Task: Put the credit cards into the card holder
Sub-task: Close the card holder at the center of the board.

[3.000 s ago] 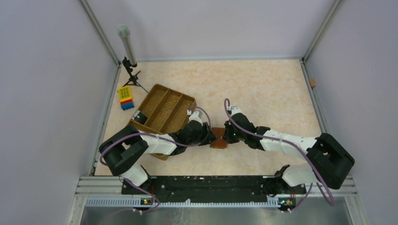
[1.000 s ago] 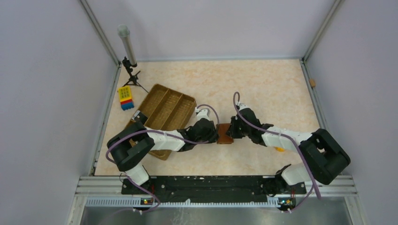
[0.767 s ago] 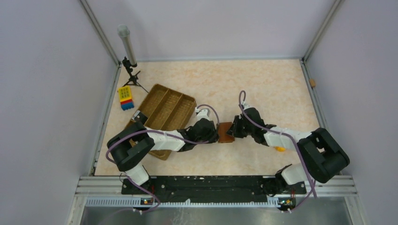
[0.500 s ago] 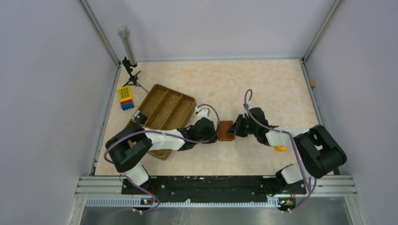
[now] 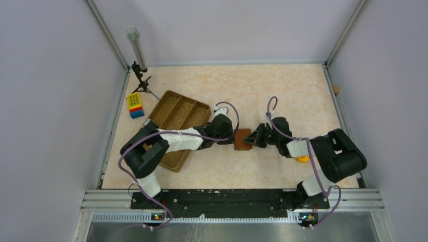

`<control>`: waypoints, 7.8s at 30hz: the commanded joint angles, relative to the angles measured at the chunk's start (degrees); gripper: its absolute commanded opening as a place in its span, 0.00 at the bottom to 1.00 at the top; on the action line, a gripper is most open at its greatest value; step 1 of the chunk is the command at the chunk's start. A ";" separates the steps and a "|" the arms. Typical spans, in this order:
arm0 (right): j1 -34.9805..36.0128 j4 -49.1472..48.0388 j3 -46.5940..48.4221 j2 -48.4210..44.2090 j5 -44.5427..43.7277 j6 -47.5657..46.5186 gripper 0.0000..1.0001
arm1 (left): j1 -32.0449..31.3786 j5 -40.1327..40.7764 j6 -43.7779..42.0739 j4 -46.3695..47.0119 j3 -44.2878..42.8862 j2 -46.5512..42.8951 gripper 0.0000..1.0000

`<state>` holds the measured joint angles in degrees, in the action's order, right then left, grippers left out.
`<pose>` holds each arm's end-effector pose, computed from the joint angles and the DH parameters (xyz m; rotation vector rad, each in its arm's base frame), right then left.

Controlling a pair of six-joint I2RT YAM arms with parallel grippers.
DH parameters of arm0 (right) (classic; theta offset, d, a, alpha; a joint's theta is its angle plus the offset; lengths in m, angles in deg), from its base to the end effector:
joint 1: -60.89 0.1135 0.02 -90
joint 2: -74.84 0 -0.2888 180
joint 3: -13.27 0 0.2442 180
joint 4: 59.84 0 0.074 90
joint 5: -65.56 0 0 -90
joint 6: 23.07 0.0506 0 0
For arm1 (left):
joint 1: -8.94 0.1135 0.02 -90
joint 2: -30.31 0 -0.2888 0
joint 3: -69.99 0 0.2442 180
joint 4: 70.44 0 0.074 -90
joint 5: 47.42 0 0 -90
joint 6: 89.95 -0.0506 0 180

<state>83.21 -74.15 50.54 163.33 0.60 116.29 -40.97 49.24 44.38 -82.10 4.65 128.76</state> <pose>0.2335 0.1190 0.1399 0.3010 2.3857 1.1293 0.2332 -0.2680 0.1783 0.0598 2.4456 -0.6497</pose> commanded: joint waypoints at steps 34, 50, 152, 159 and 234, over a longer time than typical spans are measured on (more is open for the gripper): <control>-2.07 34.52 13.76 -11.09 -2.05 -15.91 0.25 | 3.39 -0.94 -6.58 1.47 -7.39 3.81 0.51; 9.86 46.66 29.20 1.08 -30.69 -22.55 0.14 | 4.12 -3.71 -5.93 3.94 -6.64 5.39 0.52; 16.08 39.44 23.71 -4.72 -37.93 -22.10 0.00 | 5.11 -15.18 12.09 26.57 6.90 13.00 0.00; 16.08 37.82 23.67 -3.41 -37.35 -22.66 0.00 | 5.14 -15.49 12.00 26.45 6.73 13.17 0.00; 0.53 28.91 10.29 9.22 -29.87 -11.46 0.00 | 8.24 -15.38 4.48 17.44 8.08 12.16 0.00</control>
<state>86.45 -57.38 65.71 166.74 -15.92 106.65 -33.41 33.28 55.86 -50.19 9.28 139.98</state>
